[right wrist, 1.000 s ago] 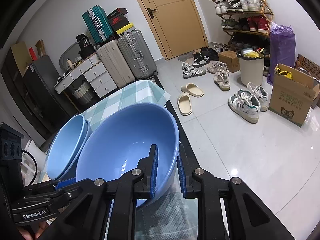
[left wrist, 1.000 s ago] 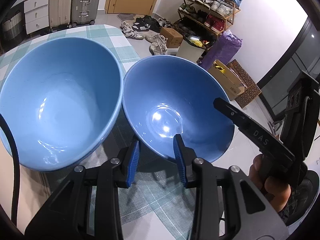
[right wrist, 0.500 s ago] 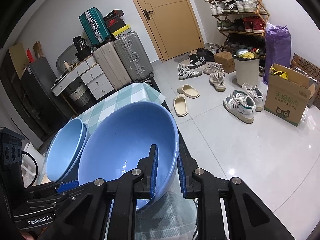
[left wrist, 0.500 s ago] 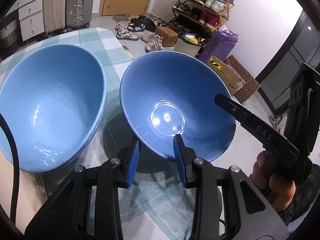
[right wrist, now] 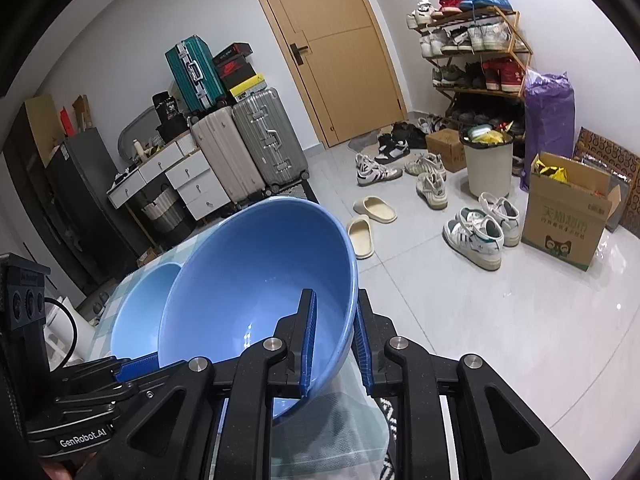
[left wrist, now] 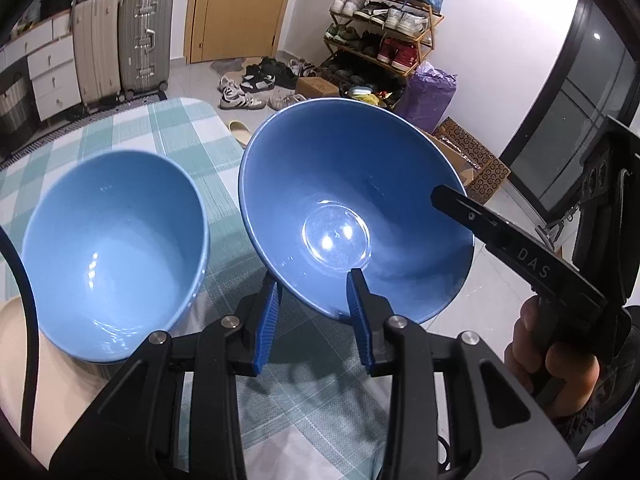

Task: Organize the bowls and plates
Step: 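Close the left tool on the bowl rims while the right tool closes beside it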

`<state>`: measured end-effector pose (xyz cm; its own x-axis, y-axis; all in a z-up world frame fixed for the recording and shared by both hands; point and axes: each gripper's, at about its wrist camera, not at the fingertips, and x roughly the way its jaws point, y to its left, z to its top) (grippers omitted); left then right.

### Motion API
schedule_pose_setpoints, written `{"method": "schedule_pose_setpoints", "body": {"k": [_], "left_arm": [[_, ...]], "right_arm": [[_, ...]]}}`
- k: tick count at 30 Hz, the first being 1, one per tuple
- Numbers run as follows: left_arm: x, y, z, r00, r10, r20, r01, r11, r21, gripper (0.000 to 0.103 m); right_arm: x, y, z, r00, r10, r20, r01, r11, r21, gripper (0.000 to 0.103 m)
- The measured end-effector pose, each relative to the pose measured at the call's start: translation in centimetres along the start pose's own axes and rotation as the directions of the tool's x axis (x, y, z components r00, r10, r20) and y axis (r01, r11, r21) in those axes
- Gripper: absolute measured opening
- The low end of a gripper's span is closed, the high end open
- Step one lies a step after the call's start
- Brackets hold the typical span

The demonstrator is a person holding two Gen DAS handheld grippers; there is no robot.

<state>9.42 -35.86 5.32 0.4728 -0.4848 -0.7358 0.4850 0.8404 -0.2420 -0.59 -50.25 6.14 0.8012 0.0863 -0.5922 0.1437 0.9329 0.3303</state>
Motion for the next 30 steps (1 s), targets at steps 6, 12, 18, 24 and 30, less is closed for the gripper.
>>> {"method": "schedule_pose_setpoints", "body": {"k": [6, 12, 18, 24, 30], "left_arm": [[-2.8, 0.1, 0.2, 0.999, 0.007, 0.033, -0.008, 1.0, 0.026, 0.03], [-5.3, 0.5, 0.2, 0.998, 0.004, 0.055, -0.006, 0.999, 0.035, 0.03], [-7.6, 1.4, 0.2, 0.997, 0.004, 0.08, -0.007, 0.999, 0.038, 0.03], [-10.0, 1.9, 0.0, 0.995, -0.001, 0.103, -0.002, 0.999, 0.032, 0.03], [-12.0, 3.4, 0.0, 0.993, 0.019, 0.119, -0.022, 1.0, 0.021, 0.03]], "right_arm": [[-1.8, 1.8, 0.5, 0.999, 0.004, 0.044, -0.003, 0.999, -0.035, 0.02], [-3.0, 3.5, 0.8, 0.997, 0.008, 0.072, -0.004, 0.998, -0.06, 0.02], [-3.6, 5.0, 0.9, 0.996, 0.014, 0.091, -0.006, 0.996, -0.084, 0.02], [-3.9, 7.0, 0.9, 0.995, 0.019, 0.1, -0.006, 0.991, -0.13, 0.02], [-3.8, 9.0, 0.9, 0.994, 0.029, 0.104, -0.012, 0.986, -0.164, 0.02]]}}
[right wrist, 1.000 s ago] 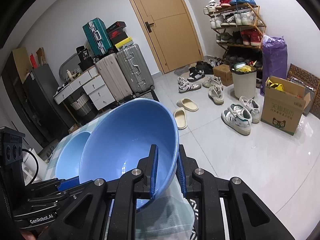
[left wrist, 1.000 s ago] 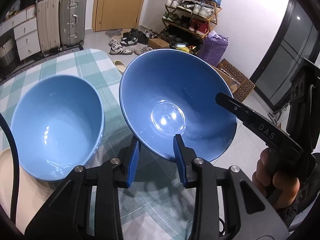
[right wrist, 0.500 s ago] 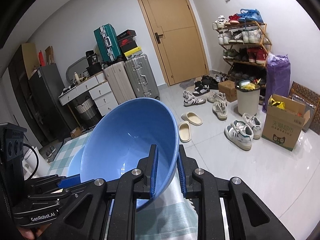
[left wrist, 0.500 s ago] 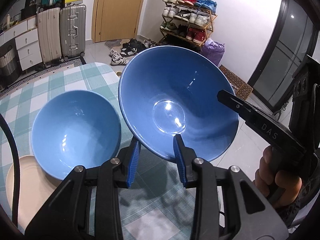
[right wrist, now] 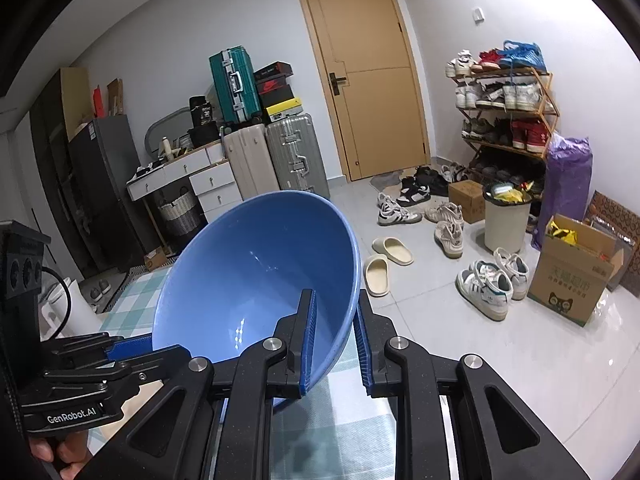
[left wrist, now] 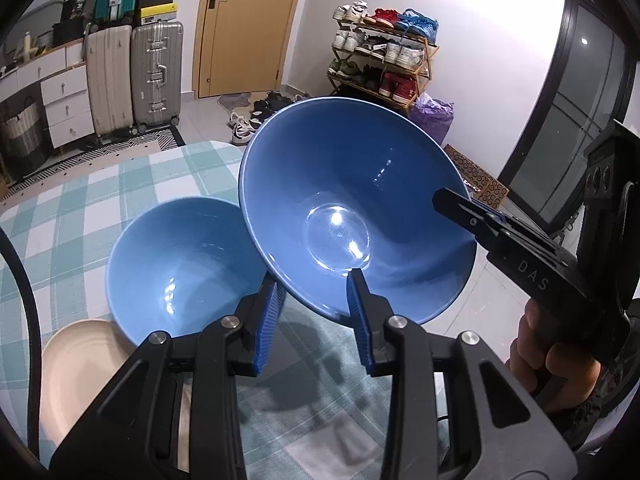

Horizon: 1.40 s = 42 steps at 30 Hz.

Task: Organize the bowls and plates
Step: 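Close the left tool on the bowl rims while the right tool closes beside it, then lift the nested blue bowls with both tools toward the cream plate stack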

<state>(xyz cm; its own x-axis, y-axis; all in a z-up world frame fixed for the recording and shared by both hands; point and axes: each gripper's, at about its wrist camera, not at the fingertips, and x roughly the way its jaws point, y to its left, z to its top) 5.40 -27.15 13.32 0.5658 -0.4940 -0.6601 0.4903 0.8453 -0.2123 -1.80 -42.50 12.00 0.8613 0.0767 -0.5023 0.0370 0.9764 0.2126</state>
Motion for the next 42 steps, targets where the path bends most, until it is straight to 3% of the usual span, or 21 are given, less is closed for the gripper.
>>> {"method": "schedule_pose_setpoints", "body": {"k": [12, 24, 42], "left_arm": [[-3.7, 3.4, 0.9, 0.999, 0.03, 0.037, -0.029, 0.999, -0.023, 0.03], [-6.4, 6.5, -0.2, 0.997, 0.067, 0.047, -0.063, 0.995, -0.08, 0.03], [-5.6, 10.7, -1.2, 0.995, 0.095, 0.009, -0.093, 0.988, -0.124, 0.03]], "right_arm": [[0.9, 3.1, 1.0, 0.999, 0.037, -0.008, -0.037, 0.998, -0.056, 0.02], [2.8, 6.8, 0.4, 0.996, 0.066, -0.053, -0.071, 0.993, -0.097, 0.02], [6.4, 10.2, -1.2, 0.988, 0.088, -0.128, -0.103, 0.988, -0.115, 0.021]]}}
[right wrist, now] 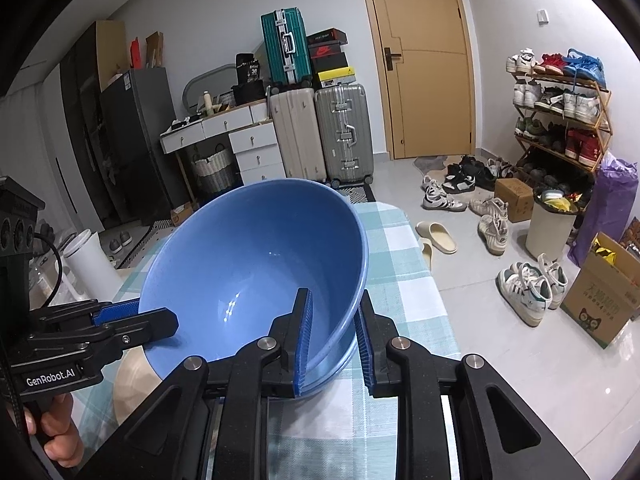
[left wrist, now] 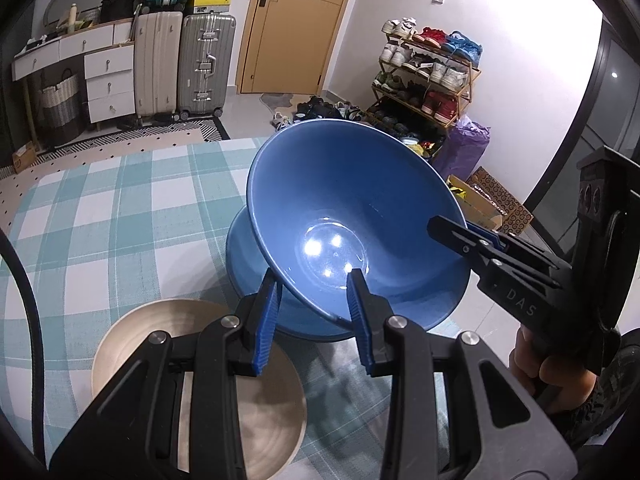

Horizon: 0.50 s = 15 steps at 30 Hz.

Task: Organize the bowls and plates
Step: 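Lift the nested blue bowls with both tools toward the cream plate stack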

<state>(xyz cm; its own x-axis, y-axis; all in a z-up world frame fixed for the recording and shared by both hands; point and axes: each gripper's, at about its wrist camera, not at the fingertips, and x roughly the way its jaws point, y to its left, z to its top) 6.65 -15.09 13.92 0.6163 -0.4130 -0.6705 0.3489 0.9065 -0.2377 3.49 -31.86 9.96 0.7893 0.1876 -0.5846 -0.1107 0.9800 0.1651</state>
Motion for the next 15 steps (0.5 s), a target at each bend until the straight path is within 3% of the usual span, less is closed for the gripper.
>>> {"method": "schedule_pose_setpoints", "body": {"k": [15], "left_arm": [[3.7, 2.6, -0.9, 0.998, 0.052, -0.044, -0.052, 0.999, -0.009, 0.03]], "right_arm": [[3.2, 1.3, -1.3, 0.998, -0.008, -0.068, 0.006, 1.0, -0.029, 0.022]]}}
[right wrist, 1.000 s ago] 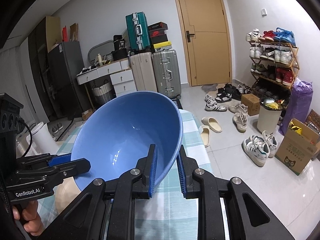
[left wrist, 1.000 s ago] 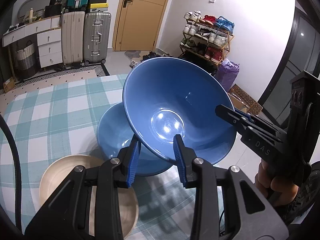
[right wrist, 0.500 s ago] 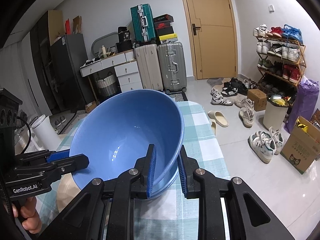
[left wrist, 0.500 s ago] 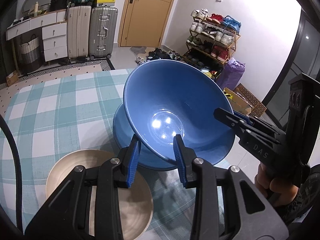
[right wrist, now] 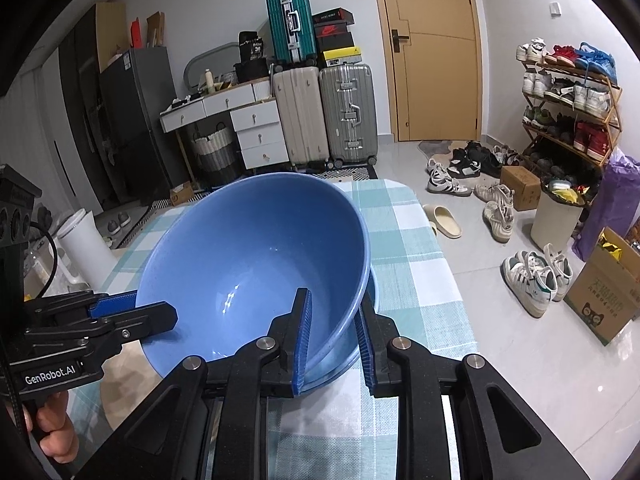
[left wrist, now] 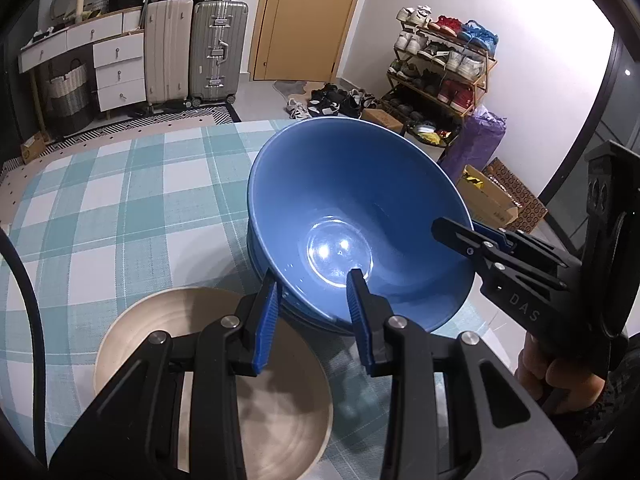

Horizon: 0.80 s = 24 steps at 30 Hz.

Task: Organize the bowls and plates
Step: 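Lift the nested blue bowls with both tools toward the cream plate stack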

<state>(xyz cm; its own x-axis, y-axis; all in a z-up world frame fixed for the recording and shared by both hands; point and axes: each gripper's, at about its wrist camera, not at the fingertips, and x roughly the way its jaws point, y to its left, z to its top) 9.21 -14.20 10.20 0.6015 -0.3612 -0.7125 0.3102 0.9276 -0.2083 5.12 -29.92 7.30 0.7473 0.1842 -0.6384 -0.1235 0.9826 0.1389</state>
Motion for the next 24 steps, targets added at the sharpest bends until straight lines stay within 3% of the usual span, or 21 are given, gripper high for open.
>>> {"method": "schedule_pose_setpoints", "body": {"k": [24], "left_arm": [[3.8, 0.4, -0.5, 0.994, 0.103, -0.025, -0.101, 0.993, 0.067, 0.03]], "right_arm": [[3.2, 0.5, -1.0, 0.997, -0.064, -0.044, 0.061, 0.997, -0.054, 0.023]]}}
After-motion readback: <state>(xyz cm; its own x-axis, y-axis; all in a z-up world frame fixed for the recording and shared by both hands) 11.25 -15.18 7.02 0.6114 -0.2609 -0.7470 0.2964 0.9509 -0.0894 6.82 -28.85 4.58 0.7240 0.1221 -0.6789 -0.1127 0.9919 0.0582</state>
